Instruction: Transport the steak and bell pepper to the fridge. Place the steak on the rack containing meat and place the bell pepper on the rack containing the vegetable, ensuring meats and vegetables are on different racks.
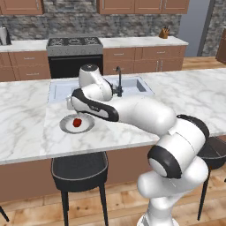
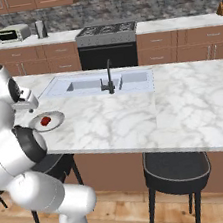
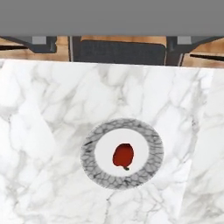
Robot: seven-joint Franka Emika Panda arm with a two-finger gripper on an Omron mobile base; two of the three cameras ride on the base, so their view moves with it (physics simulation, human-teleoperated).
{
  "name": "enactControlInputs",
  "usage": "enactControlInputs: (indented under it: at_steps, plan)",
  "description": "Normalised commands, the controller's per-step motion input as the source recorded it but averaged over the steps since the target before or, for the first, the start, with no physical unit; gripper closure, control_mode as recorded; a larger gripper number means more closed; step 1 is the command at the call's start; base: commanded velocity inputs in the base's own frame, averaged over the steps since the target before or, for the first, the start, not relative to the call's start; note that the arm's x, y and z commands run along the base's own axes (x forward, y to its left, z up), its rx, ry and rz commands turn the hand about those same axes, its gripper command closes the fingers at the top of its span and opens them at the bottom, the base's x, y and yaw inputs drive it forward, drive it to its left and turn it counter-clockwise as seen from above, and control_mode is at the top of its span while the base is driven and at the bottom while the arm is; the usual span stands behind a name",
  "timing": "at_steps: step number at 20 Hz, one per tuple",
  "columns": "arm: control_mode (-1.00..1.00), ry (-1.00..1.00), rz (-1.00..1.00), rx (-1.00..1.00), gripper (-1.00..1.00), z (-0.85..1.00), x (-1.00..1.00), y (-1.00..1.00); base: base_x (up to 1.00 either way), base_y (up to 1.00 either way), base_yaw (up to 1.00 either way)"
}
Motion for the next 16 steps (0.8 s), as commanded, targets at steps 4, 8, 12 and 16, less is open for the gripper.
enactControlInputs:
  at_steps: [4,8,12,16]
  plan:
    - [-1.00,0.00,-0.01,0.00,-1.00,-0.21,0.06,0.00,0.00,0.00,0.00]
    - [-1.00,-0.03,-0.03,0.01,-1.00,-0.02,-0.44,-0.28,0.00,0.00,0.00]
    - [-1.00,0.00,-0.03,0.07,-1.00,0.00,-0.95,-0.60,0.00,0.00,0.00]
    - [-1.00,0.00,0.00,0.06,-1.00,0.04,-0.31,-0.14,0.00,0.00,0.00]
